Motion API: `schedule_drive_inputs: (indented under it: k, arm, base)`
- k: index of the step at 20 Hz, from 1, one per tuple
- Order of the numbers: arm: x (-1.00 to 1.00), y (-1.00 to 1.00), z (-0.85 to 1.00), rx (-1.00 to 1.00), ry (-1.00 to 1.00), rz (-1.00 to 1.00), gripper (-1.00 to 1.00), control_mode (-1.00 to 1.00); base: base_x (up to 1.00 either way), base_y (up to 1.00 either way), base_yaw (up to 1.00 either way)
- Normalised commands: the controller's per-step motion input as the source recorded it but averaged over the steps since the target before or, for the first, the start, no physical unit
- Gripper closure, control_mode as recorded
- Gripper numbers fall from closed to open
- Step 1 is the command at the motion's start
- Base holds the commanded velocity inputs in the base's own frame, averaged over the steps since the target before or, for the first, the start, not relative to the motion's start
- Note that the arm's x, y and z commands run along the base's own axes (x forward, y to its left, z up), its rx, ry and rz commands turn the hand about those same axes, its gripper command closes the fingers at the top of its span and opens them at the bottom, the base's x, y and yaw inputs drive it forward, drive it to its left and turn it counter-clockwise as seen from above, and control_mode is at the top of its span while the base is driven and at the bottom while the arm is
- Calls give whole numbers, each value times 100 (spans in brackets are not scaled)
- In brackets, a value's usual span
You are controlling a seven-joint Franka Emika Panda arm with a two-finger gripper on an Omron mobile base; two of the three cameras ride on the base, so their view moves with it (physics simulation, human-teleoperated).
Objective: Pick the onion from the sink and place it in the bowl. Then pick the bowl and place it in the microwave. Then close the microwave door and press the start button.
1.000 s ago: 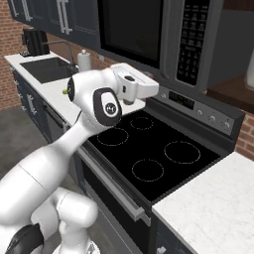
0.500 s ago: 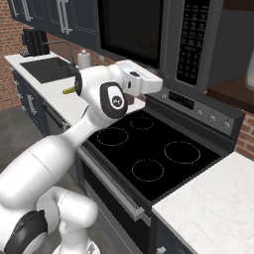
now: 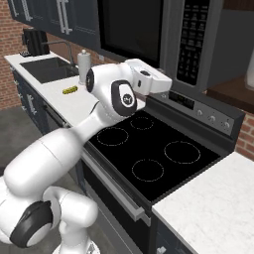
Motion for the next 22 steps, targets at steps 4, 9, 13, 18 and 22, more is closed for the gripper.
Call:
schedule_drive_inputs:
  k: [4, 9, 13, 18, 22]
  arm:
    - [11, -14, 0, 1, 0, 1, 100, -100]
    - [22, 0, 0, 0, 0, 0, 100, -100]
    - [13, -20, 0, 3, 0, 1, 100, -100]
    - [1, -32, 0, 5, 0, 5, 100, -100]
    - [1, -19, 0, 2, 0, 5, 100, -100]
  base:
    - [0, 0, 0]
    - [0, 0, 0]
    - [0, 0, 0]
    - [0, 0, 0]
    - [0, 0, 0]
